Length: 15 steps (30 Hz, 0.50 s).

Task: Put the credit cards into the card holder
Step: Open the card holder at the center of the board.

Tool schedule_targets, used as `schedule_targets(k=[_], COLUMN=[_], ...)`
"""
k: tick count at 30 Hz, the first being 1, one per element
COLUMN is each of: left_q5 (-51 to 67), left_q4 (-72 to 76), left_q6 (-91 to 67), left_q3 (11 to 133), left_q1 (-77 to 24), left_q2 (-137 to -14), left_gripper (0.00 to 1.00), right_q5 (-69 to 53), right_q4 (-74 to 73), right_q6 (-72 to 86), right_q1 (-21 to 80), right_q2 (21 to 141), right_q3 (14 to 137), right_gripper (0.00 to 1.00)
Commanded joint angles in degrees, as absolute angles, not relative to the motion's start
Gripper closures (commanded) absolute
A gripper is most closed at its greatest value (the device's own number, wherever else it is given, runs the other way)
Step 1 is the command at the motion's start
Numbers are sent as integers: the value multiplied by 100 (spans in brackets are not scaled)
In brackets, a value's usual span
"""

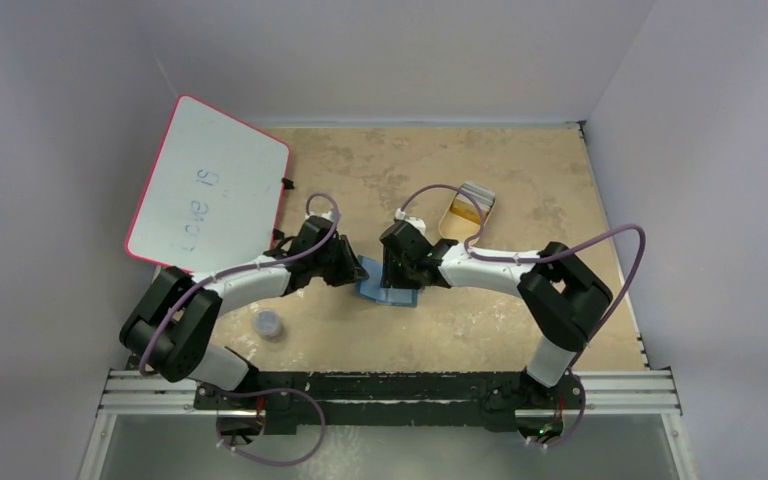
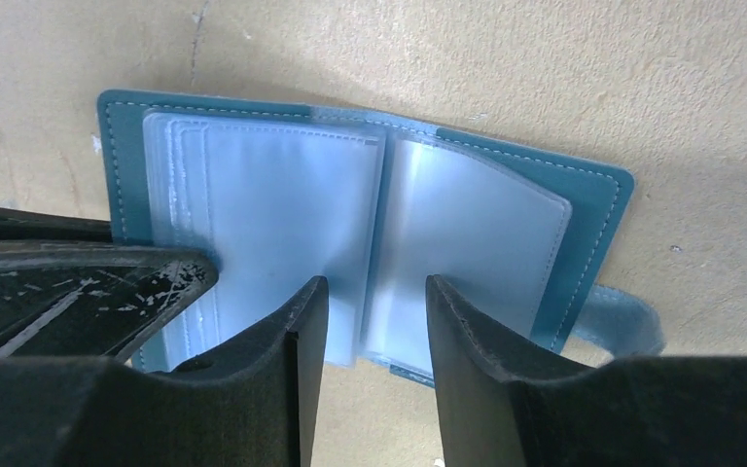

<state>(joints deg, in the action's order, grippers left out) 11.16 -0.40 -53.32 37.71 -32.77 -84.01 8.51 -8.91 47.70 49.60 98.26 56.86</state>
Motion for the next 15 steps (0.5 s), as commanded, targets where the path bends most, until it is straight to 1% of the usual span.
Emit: schedule_targets(k=[1,4,7,15], left_q5=[899,936,941,832], left_q4=[-17,33,78,76], left_q6=[-5221,-5246,-5235,-5106], left_q3=[3828,3858,3874,3961], left_q1=[-3300,-3305,-3305,-3305], left_q2=[-8319,-8334,-8398,-8649], left_gripper=[74,65,61,60], right_q5=[1080,1029,910,629], right_q4=[-1085,-938,-802,-410], right_q6=[4716,4679,4628,4522], right_q1=[4975,4985,4989,4982], right_q2=[9925,9917,9901,9962], right_q3=[5914,5928,5913,5828], right_gripper=[55,55,55,51])
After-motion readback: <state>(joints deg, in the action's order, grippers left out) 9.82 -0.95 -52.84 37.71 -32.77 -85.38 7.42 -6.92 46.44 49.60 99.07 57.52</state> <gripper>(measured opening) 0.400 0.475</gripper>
